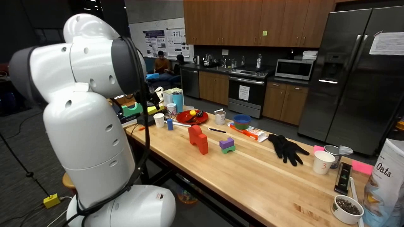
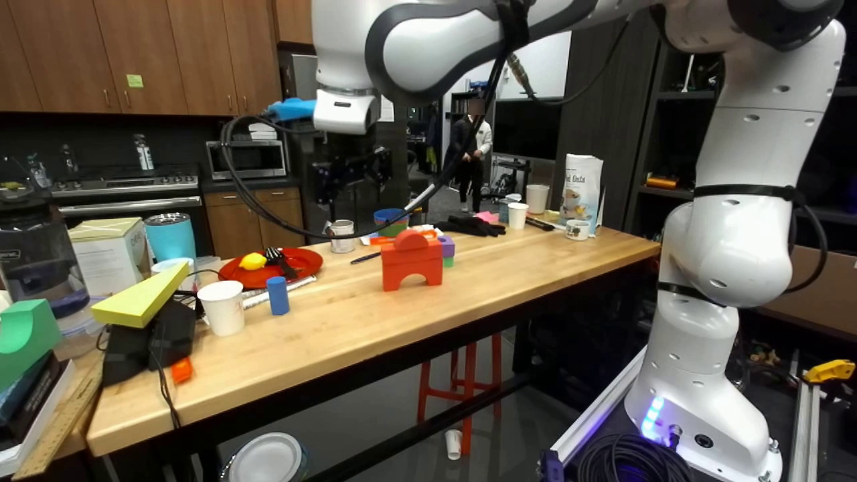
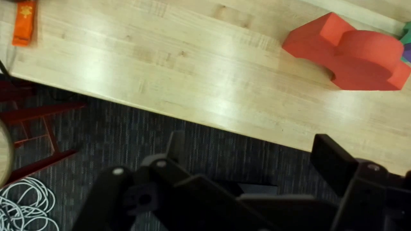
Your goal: Put the purple block on top of the green block.
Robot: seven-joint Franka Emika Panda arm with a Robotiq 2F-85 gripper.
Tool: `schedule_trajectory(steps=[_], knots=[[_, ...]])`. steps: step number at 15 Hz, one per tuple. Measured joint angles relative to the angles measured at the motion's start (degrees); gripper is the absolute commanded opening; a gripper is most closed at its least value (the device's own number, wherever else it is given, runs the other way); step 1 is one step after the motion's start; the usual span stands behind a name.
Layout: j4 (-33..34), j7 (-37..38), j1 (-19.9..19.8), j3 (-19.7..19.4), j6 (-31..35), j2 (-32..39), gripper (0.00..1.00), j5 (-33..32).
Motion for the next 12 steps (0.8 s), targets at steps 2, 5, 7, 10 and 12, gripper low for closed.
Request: schedule_trajectory(steps=[2,5,7,10,12], knots=[[1.7,0.7,0.2,2.8,-1.9,1.9,1.0,-1.2],[4.2,1.0,0.8,6.3,-4.5,4.3,1.0,-4.6],[5.8,0.7,1.5,8.1,-5.5,5.9,1.0,-7.8],[7.4,-0.3,3.1,10.0,-6.2,8.3,1.0,-13.0],[7.9,-0.3,4.4,11.1,-6.2,9.7,1.0,-17.0]])
